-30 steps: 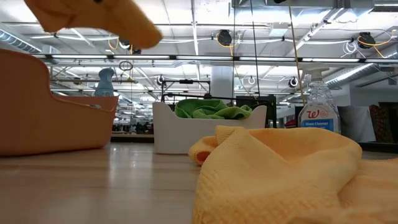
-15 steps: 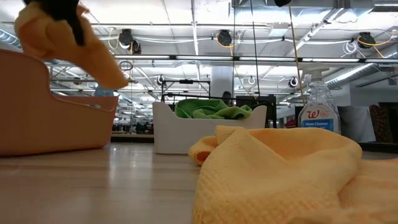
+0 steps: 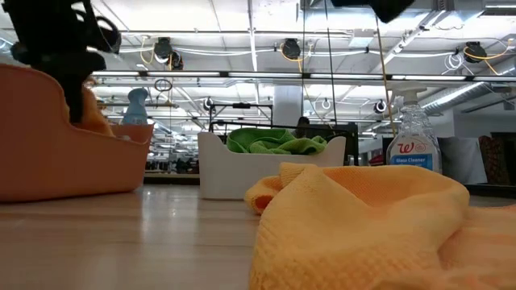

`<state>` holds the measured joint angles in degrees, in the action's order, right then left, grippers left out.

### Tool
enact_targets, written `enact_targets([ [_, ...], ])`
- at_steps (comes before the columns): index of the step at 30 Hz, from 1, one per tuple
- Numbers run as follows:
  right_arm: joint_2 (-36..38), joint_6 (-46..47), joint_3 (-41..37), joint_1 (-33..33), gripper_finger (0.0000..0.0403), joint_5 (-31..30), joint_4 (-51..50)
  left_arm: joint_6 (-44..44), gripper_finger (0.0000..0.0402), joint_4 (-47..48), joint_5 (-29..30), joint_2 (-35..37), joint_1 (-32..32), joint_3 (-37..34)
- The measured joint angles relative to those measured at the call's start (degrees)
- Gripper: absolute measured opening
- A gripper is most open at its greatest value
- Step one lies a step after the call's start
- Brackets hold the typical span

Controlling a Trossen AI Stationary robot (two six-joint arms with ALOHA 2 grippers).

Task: Sort microfiber towel by color & place in baskets
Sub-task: Put the left orange towel into the orange bin

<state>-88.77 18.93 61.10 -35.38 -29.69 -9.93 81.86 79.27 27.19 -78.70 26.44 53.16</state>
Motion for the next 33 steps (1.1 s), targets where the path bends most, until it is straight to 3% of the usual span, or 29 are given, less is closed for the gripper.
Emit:
enact_targets([
  [7, 0.0, 9.7, 0.0, -0.3, 0.0176, 6.2, -10.0, -0.1, 0.0053, -7.4, -0.2, 0.0, -1.9, -5.8],
  [14, -1.5, 14.8, 0.0, -2.5, 0.0176, 7.0, -13.5, -0.6, 0.0066, -14.2, -0.5, 0.0, -2.4, -9.1],
  [26, -14.2, 14.9, -0.1, -2.8, 0.0176, 6.3, -10.5, -1.8, 0.0241, -14.1, -2.0, 0.0, -2.4, -9.2],
  [33, -16.5, 15.2, -0.1, -2.1, 0.0178, 7.5, -10.0, -4.9, 0.0290, -11.9, -2.8, 0.0, -1.3, -5.2],
])
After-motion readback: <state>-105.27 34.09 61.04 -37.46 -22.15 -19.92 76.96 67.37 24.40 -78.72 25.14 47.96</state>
